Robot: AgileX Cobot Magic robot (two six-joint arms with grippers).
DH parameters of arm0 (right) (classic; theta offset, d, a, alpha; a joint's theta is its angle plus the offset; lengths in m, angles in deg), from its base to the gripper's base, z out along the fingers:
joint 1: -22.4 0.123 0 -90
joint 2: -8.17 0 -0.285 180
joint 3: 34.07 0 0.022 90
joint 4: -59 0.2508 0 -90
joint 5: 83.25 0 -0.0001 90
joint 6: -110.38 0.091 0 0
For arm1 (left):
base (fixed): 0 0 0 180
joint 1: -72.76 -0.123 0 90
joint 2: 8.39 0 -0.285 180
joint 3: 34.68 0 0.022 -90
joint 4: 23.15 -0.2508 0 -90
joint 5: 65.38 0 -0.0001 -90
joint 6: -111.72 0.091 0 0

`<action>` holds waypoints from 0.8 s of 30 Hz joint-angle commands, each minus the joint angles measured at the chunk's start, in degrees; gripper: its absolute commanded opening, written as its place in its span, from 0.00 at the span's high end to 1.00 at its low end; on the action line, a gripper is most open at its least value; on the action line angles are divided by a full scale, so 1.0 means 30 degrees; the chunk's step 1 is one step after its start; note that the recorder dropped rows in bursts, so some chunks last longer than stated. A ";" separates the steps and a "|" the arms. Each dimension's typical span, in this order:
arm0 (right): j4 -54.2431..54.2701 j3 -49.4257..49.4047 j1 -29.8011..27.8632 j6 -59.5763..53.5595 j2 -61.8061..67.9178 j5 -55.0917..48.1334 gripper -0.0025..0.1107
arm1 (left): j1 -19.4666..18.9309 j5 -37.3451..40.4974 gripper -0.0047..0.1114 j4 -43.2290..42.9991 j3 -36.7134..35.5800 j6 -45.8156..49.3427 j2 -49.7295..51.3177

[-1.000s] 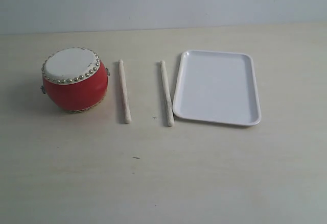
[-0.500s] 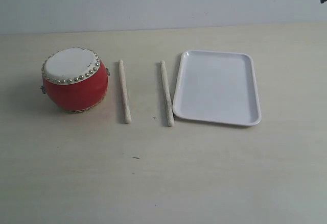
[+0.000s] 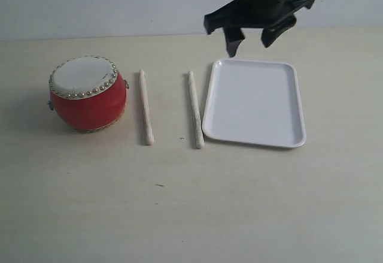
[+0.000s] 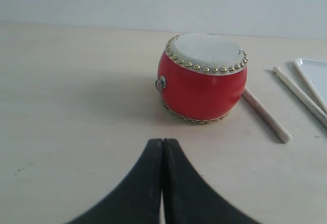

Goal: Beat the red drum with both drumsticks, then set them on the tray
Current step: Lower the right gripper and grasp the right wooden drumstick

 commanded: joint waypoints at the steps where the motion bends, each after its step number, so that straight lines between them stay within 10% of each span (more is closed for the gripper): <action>1: 0.0201 0.1624 0.0945 0.0029 0.2230 0.0034 0.42 | -0.0034 -0.0081 0.95 0.0159 -0.0053 0.0044 -0.0091; 24: 0.3805 0.5174 0.1273 -0.1042 0.7245 0.0913 0.47 | -0.0034 -0.0081 0.95 0.0159 -0.0053 0.0044 -0.0091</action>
